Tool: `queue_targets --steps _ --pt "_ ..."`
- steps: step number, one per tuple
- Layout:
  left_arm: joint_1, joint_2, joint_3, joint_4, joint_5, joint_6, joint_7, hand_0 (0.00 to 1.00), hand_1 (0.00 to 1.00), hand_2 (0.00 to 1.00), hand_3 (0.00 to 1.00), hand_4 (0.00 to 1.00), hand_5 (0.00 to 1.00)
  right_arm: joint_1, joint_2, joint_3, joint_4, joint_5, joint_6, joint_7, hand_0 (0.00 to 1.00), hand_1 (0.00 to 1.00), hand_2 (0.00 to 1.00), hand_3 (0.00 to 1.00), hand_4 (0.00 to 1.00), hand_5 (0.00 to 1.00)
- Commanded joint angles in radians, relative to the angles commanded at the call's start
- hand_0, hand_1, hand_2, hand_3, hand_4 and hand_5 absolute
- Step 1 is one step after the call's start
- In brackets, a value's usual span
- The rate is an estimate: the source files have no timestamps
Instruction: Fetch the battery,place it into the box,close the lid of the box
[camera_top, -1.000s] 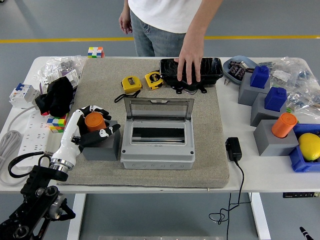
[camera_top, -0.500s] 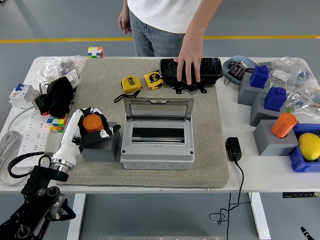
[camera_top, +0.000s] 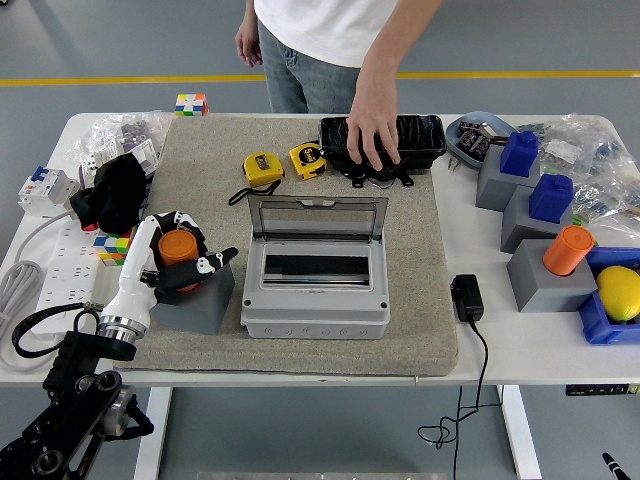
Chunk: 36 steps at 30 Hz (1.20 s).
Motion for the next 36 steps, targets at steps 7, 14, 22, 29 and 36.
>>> queue_targets --steps 7,14,22,29,36 --pt "0.001 0.0 0.009 -0.001 -0.024 0.008 -0.007 0.063 0.058 0.114 0.095 0.998 0.002 -0.001 0.0 0.006 -0.001 -0.003 0.0 0.001 0.828 0.819 0.783 0.818 0.998 0.998" --pt "-0.006 0.005 0.01 -0.011 -0.031 0.006 -0.008 0.065 0.056 0.113 0.092 0.998 0.002 0.0 0.001 0.004 0.0 -0.001 0.0 0.0 0.828 0.819 0.783 0.819 0.998 0.998" --pt "-0.024 0.019 0.021 -0.02 -0.029 -0.003 -0.007 0.066 0.056 0.112 0.09 0.998 0.002 0.001 0.0 0.0 0.0 0.001 0.0 0.001 0.828 0.819 0.783 0.819 0.998 0.998" --pt "-0.05 0.035 0.013 -0.045 -0.018 0.01 -0.004 0.063 0.052 0.11 0.087 0.998 0.002 0.001 0.0 -0.001 -0.001 0.001 0.0 0.0 0.828 0.819 0.783 0.818 0.998 0.998" --pt "-0.071 0.053 0.012 -0.083 0.024 0.054 0.009 0.056 0.044 0.098 0.079 0.998 0.002 0.003 -0.001 0.008 -0.002 -0.004 0.0 0.0 0.828 0.819 0.783 0.818 0.998 0.998"
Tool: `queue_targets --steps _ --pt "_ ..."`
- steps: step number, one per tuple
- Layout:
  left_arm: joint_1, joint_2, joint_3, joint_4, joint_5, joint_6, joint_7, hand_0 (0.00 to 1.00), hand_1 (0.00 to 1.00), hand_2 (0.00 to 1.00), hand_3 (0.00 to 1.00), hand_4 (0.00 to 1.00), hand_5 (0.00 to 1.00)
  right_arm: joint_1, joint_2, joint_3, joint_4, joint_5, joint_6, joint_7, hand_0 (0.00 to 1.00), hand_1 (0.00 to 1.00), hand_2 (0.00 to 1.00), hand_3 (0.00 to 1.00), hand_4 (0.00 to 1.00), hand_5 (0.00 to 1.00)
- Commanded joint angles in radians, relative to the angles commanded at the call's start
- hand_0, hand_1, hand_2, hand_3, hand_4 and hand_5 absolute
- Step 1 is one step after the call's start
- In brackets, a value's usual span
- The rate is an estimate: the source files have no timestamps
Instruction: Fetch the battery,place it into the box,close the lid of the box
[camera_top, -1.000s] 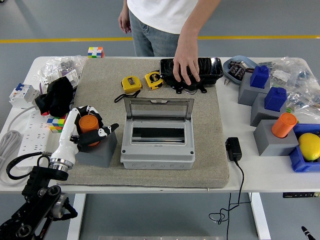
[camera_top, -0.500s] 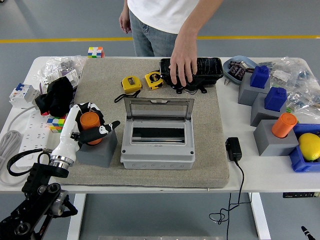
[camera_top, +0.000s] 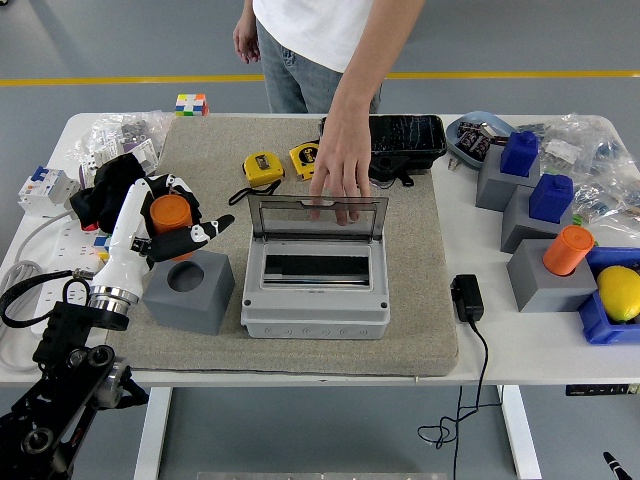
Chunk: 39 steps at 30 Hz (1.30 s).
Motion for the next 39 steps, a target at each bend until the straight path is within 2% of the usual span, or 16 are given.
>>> queue_targets --steps 4,5,8,12,16,17,20,22,23,24,28,29,30,34,35,39 --pt "-0.009 0.014 0.007 -0.048 0.096 0.044 0.03 0.056 0.044 0.098 0.079 0.998 0.002 0.001 0.0 0.009 -0.001 -0.005 0.0 0.0 0.828 0.819 0.783 0.818 0.998 0.998" --pt "-0.012 0.019 0.01 -0.061 0.125 0.055 0.041 0.055 0.042 0.094 0.071 0.998 0.045 0.002 0.001 0.011 -0.002 -0.006 0.0 0.0 0.828 0.819 0.783 0.818 0.998 0.998" --pt "-0.025 0.041 0.033 -0.106 0.241 0.081 0.077 0.055 0.042 0.094 0.071 0.998 0.045 0.003 0.0 0.016 -0.003 -0.009 0.001 0.0 0.828 0.819 0.783 0.818 0.998 0.998" --pt "-0.046 0.079 0.081 -0.164 0.398 0.093 0.13 0.054 0.04 0.092 0.07 0.998 0.073 0.005 0.0 0.027 -0.004 -0.015 0.0 0.0 0.828 0.819 0.783 0.818 0.998 0.998" --pt "-0.069 0.118 0.14 -0.222 0.549 0.086 0.186 0.054 0.04 0.092 0.07 0.998 0.073 0.008 -0.002 0.041 -0.005 -0.022 0.0 0.0 0.828 0.819 0.783 0.818 0.998 0.998" --pt "-0.074 0.125 0.154 -0.234 0.579 0.08 0.2 0.054 0.038 0.09 0.064 0.973 0.161 0.009 -0.003 0.045 -0.006 -0.024 0.0 0.0 0.828 0.818 0.783 0.818 0.998 0.998" --pt "-0.09 0.148 0.211 -0.28 0.686 0.048 0.252 0.054 0.038 0.09 0.064 0.973 0.161 0.011 -0.005 0.065 -0.009 -0.039 0.0 -0.002 0.828 0.818 0.783 0.818 0.998 0.998" --pt "-0.098 0.155 0.239 -0.295 0.729 0.034 0.268 0.054 0.038 0.09 0.064 0.973 0.161 0.012 -0.005 0.076 -0.009 -0.048 0.0 -0.003 0.828 0.818 0.783 0.818 0.998 0.998" --pt "-0.106 0.161 0.26 -0.304 0.756 0.027 0.278 0.054 0.037 0.09 0.062 0.93 0.227 0.012 -0.005 0.082 -0.009 -0.053 0.0 -0.004 0.828 0.819 0.783 0.818 0.998 0.998" --pt "-0.117 0.165 0.284 -0.31 0.783 0.021 0.288 0.054 0.037 0.09 0.062 0.93 0.227 0.013 -0.006 0.089 -0.009 -0.058 0.0 -0.004 0.828 0.819 0.783 0.818 0.998 0.998" --pt "-0.163 0.172 0.361 -0.296 0.826 0.009 0.306 0.054 0.037 0.09 0.062 0.93 0.227 0.015 -0.008 0.113 -0.009 -0.076 -0.001 -0.008 0.828 0.819 0.783 0.818 0.998 0.998" --pt "-0.181 0.171 0.384 -0.286 0.834 0.003 0.308 0.055 0.039 0.087 0.061 0.882 0.275 0.016 -0.009 0.119 -0.009 -0.082 -0.001 -0.009 0.829 0.819 0.783 0.817 0.998 0.998" --pt "-0.194 0.17 0.402 -0.277 0.841 0.001 0.309 0.055 0.039 0.087 0.061 0.882 0.275 0.016 -0.009 0.122 -0.009 -0.085 -0.001 -0.01 0.829 0.819 0.783 0.817 0.998 0.998" --pt "-0.256 0.153 0.476 -0.218 0.834 0.003 0.3 0.055 0.039 0.087 0.061 0.882 0.275 0.021 -0.012 0.142 -0.009 -0.103 -0.002 -0.015 0.829 0.819 0.783 0.817 0.998 0.998" --pt "-0.271 0.144 0.494 -0.2 0.827 0.006 0.297 0.055 0.036 0.082 0.055 0.838 0.301 0.022 -0.013 0.142 -0.009 -0.104 -0.002 -0.014 0.828 0.819 0.782 0.818 0.998 0.998" --pt "-0.309 0.109 0.534 -0.135 0.802 0.014 0.288 0.055 0.036 0.082 0.055 0.838 0.301 0.024 -0.015 0.144 -0.009 -0.109 -0.003 -0.014 0.828 0.819 0.782 0.818 0.998 0.998"
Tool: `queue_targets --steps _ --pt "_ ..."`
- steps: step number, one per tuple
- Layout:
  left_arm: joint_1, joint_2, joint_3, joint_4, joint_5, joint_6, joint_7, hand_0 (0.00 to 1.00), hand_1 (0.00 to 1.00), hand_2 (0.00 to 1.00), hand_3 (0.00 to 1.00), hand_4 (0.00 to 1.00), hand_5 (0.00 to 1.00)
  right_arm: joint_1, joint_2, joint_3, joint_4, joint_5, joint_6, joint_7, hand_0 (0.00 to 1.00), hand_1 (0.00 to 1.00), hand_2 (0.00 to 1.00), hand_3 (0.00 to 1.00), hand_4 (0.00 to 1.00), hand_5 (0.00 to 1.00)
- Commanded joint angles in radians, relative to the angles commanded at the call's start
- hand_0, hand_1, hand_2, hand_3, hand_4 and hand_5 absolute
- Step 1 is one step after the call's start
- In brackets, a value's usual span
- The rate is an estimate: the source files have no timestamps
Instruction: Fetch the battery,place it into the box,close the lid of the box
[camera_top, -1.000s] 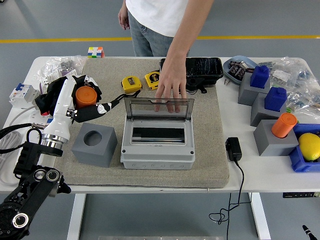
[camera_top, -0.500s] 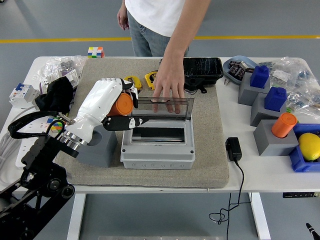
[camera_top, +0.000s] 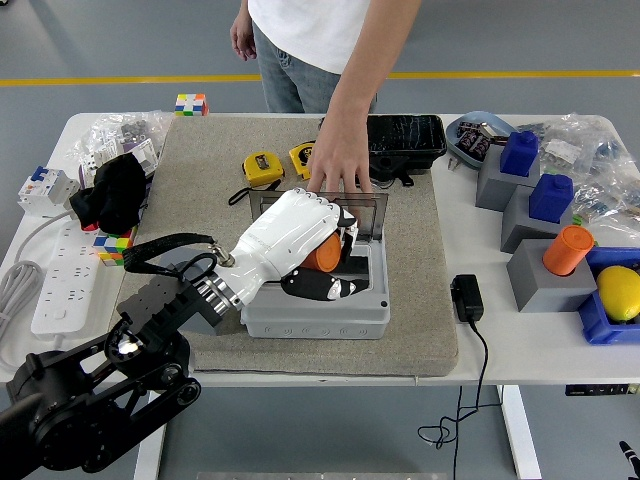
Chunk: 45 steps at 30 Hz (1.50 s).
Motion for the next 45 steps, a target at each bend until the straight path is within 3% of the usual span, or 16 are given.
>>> queue_targets --steps 14,25,30,45 --pt "-0.031 -0.055 0.064 0.146 -0.051 0.028 -0.02 0.056 0.031 0.079 0.055 0.798 0.32 0.001 -0.003 0.021 0.0 -0.029 -0.001 -0.01 0.829 0.819 0.783 0.818 0.998 0.998" --pt "-0.04 -0.078 0.041 0.197 -0.072 0.048 -0.042 0.055 0.031 0.077 0.055 0.798 0.324 0.003 -0.003 0.02 0.0 -0.027 -0.001 -0.01 0.829 0.819 0.782 0.818 0.998 0.998" --pt "-0.039 -0.085 0.037 0.227 -0.109 0.088 -0.083 0.055 0.028 0.076 0.054 0.802 0.33 0.004 -0.003 0.018 0.0 -0.024 -0.002 -0.008 0.829 0.818 0.783 0.818 0.998 0.998" --pt "-0.039 -0.093 0.025 0.244 -0.133 0.098 -0.115 0.058 0.03 0.077 0.064 0.801 0.343 0.006 -0.002 0.016 0.0 -0.021 -0.001 -0.006 0.828 0.819 0.783 0.818 0.998 0.998"
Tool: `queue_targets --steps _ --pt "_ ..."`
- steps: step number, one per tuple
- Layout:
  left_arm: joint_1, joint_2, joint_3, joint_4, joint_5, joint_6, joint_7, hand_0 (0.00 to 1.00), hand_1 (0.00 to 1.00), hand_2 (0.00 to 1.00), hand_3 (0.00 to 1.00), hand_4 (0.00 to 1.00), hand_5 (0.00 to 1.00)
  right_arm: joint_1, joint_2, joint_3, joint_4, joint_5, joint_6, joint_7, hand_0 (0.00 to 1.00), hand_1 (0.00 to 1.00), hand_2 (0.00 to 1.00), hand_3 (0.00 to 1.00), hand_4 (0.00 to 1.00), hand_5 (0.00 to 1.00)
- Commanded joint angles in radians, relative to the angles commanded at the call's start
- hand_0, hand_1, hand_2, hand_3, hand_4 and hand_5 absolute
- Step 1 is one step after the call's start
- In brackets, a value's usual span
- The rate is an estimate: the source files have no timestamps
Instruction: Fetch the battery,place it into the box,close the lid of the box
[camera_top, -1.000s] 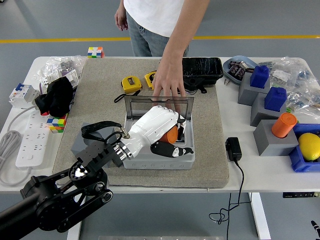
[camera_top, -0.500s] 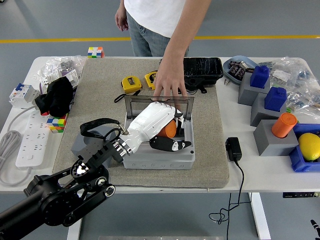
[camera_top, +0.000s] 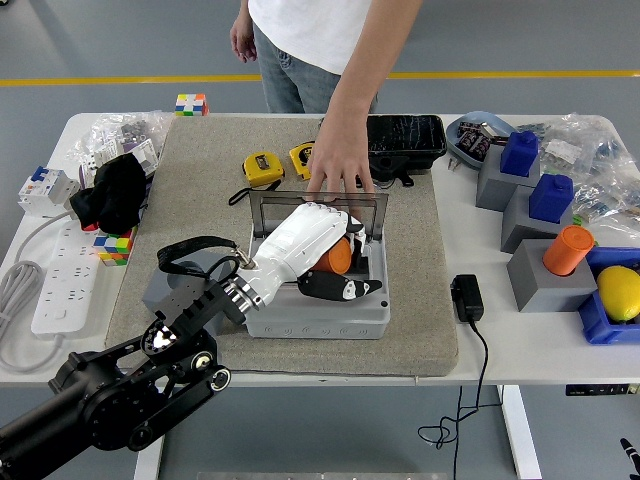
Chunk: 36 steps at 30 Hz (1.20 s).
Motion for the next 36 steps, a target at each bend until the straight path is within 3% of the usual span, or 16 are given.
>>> queue_targets --steps 8,22,23,28,29,36 --pt "0.0 -0.007 -0.003 0.041 -0.042 0.032 -0.052 0.064 0.03 0.08 0.07 0.852 0.395 -0.001 0.001 -0.001 0.0 0.002 0.0 0.001 0.828 0.819 0.783 0.818 0.998 0.998" --pt "0.005 -0.009 0.002 0.055 -0.025 0.018 -0.045 0.064 0.031 0.081 0.073 0.844 0.396 -0.001 -0.002 -0.009 0.0 0.009 0.0 0.002 0.828 0.819 0.783 0.818 0.998 0.998" --pt "0.005 -0.01 0.002 0.055 -0.026 0.017 -0.046 0.071 0.037 0.086 0.079 0.88 0.435 -0.002 -0.002 -0.009 0.0 0.01 0.0 0.002 0.828 0.819 0.783 0.818 0.998 0.998" --pt "0.011 -0.01 -0.001 0.07 -0.072 0.005 -0.073 0.071 0.037 0.086 0.079 0.88 0.435 -0.001 -0.003 -0.014 0.0 0.013 0.001 0.002 0.828 0.819 0.783 0.818 0.998 0.998" --pt "0.012 -0.01 -0.001 0.071 -0.078 0.003 -0.077 0.081 0.051 0.098 0.092 0.987 0.567 -0.001 -0.003 -0.013 0.0 0.013 0.0 0.002 0.828 0.819 0.782 0.818 0.998 0.998" --pt "0.014 -0.01 -0.002 0.07 -0.082 -0.013 -0.085 0.102 0.078 0.124 0.117 0.998 0.595 -0.002 -0.005 -0.014 0.0 0.014 0.001 0.001 0.827 0.819 0.782 0.818 0.998 0.998"
